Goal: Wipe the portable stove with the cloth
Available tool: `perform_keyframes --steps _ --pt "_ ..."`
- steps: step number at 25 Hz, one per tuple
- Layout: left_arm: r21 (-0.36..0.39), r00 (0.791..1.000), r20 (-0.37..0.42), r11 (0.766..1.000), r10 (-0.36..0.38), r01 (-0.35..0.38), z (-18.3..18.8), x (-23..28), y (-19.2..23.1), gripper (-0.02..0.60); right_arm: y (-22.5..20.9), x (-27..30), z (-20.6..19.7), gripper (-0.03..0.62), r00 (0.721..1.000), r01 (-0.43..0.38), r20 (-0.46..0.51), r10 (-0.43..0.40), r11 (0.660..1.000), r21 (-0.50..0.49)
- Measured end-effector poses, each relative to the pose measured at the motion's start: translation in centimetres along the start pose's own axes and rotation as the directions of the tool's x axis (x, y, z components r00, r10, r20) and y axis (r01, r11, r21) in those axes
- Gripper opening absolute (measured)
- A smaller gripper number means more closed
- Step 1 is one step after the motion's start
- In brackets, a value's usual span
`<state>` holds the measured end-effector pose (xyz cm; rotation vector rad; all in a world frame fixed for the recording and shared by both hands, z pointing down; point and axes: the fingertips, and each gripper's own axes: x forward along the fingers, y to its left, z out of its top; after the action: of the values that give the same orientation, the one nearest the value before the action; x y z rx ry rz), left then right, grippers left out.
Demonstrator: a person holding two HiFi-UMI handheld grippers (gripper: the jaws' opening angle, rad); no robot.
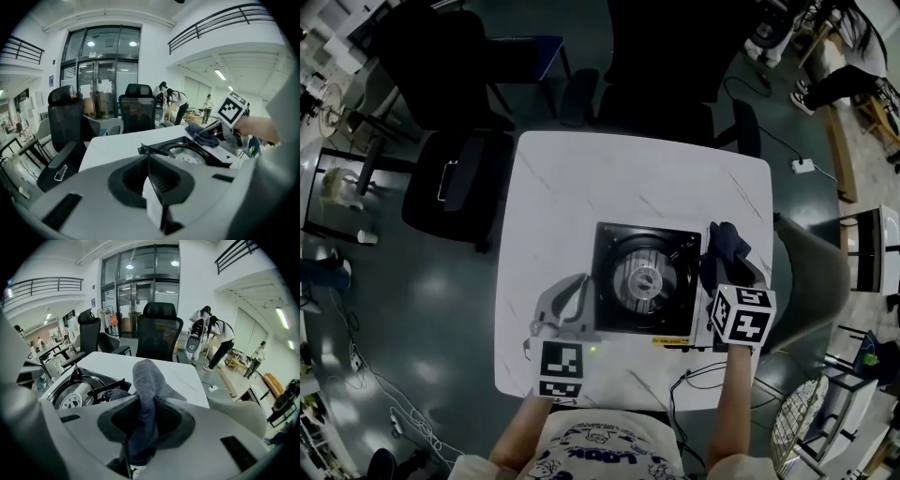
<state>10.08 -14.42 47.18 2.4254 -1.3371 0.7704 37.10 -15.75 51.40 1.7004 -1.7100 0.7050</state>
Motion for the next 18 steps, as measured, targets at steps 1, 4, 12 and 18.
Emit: perform_keyframes --steps 1,4,12,18 --pt "0.001 1.0 0.003 1.0 -0.004 0.004 0.0 -0.1 -0.1 0.021 0.1 -0.2 -0.3 0.091 1.0 0.001 -0.005 -0.001 1.0 -0.001" --pt "0.0 1.0 0.011 1.0 -0.016 0.016 0.0 -0.5 -0.3 0.021 0.2 -0.8 -1.2 0.092 1.0 0.009 -0.017 -0.009 1.0 -0.004" --pt "0.005 0.999 0.029 0.999 -0.032 0.032 -0.4 -2.1 -0.1 0.021 0.9 -2.8 -3.6 0.091 0.999 0.036 -0.033 -0.035 0.999 0.022" --pt "0.013 0.998 0.031 0.999 -0.05 0.049 -0.8 -3.4 -0.1 0.021 1.4 -4.4 -5.2 0.091 0.997 0.064 -0.051 -0.063 0.998 0.016"
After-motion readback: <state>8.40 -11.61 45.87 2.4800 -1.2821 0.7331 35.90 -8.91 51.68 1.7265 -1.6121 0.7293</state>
